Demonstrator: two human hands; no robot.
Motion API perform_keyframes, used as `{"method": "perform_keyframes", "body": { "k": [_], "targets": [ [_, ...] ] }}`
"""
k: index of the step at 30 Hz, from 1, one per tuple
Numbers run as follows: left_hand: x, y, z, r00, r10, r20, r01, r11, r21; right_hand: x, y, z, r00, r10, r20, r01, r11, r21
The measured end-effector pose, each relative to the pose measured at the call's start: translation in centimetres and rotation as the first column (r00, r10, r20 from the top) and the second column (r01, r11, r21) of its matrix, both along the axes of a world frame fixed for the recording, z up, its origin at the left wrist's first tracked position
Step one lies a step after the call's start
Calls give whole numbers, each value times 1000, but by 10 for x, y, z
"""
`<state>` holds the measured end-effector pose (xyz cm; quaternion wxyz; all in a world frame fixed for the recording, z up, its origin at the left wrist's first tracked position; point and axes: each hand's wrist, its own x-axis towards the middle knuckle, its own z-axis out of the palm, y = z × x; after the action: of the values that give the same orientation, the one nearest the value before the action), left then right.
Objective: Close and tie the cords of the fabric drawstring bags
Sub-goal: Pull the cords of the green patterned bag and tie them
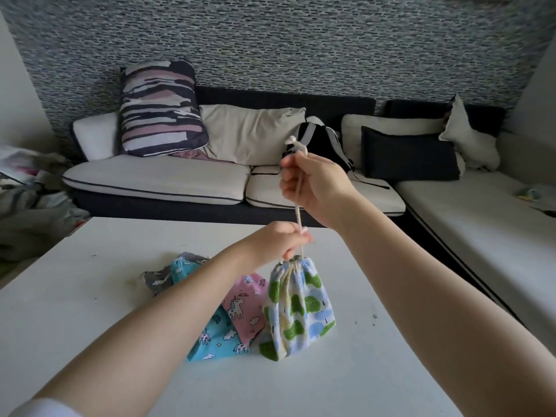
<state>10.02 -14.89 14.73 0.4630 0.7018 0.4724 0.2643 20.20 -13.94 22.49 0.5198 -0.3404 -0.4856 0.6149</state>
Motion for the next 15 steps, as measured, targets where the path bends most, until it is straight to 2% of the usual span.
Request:
{"method": "perform_keyframes", "body": {
  "k": [3,6,9,12,15],
  "targets": [
    [1,0,-2,1000,-16,16,15,999,46,-7,-2,-10,972,127,196,-137,990,34],
    [0,-1,-4,984,-45,174,41,999,31,1,6,-27,899,78,431,-91,996,9],
    [-5,0,-5,962,-6,272,-3,999,32,13,6,-43,835,-4,550,13,1000,-12],
    [-11,6,-9,959,28,282,-28,1000,-1,21,2,-57,702,-28,712,5,999,34],
    [-14,6,-11,954,72,290,-70,997,-20,27,1,-62,671,37,741,-67,998,11]
  ]
}}
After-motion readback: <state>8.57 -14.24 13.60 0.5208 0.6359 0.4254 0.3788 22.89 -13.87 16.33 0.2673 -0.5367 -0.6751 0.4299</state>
